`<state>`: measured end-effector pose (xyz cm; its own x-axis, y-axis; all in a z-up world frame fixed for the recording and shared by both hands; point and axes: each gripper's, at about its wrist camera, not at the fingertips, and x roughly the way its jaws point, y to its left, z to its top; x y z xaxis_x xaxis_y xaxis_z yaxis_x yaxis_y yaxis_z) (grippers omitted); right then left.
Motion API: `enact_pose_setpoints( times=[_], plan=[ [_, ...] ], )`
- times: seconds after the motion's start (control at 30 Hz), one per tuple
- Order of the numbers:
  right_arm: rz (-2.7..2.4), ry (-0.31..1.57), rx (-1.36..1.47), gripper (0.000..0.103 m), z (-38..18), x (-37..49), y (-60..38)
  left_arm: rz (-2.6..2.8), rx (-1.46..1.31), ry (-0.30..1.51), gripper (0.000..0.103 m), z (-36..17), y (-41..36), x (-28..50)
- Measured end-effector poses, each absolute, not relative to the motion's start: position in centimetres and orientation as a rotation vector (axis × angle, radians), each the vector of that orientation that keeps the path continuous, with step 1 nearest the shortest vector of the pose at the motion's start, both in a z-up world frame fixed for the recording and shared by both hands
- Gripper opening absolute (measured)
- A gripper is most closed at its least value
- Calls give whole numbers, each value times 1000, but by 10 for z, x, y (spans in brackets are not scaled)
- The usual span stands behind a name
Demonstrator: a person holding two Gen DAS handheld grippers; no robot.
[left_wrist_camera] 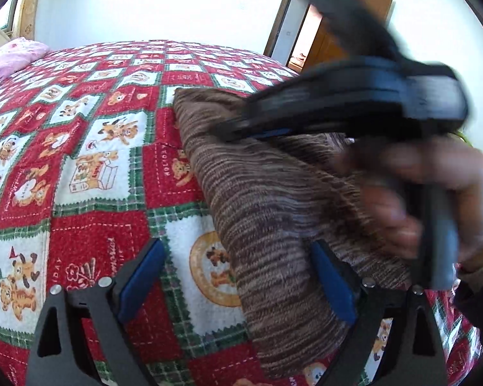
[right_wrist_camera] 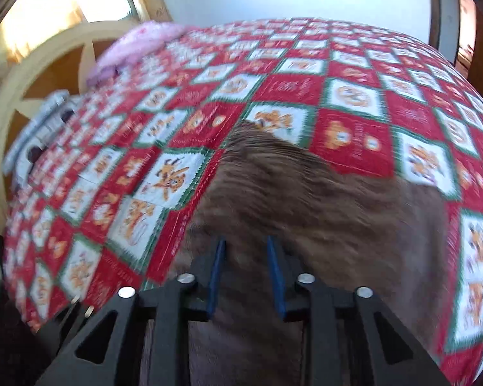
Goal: Fold small clothes
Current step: 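Lower the sweater onto the quilt and open both grippers, then close the left gripper on the folded sweater edge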
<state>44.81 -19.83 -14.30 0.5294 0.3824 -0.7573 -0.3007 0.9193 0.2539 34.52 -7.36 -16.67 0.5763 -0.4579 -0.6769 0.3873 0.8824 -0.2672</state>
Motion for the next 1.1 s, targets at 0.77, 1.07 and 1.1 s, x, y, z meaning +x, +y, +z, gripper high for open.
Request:
enact_pose_setpoints(
  times=[0.77,1.07,1.1],
  plan=[
    [284,935,471,43,-195,464,-347,-524,-179,825,98,-170,-65,352],
    [345,904,514,35,-200,467,-340,-451,49,868,103,-174,-100,350],
    [341,901,530,35,-202,469,-340,-450,48,869,103,-174,-98,350]
  ],
)
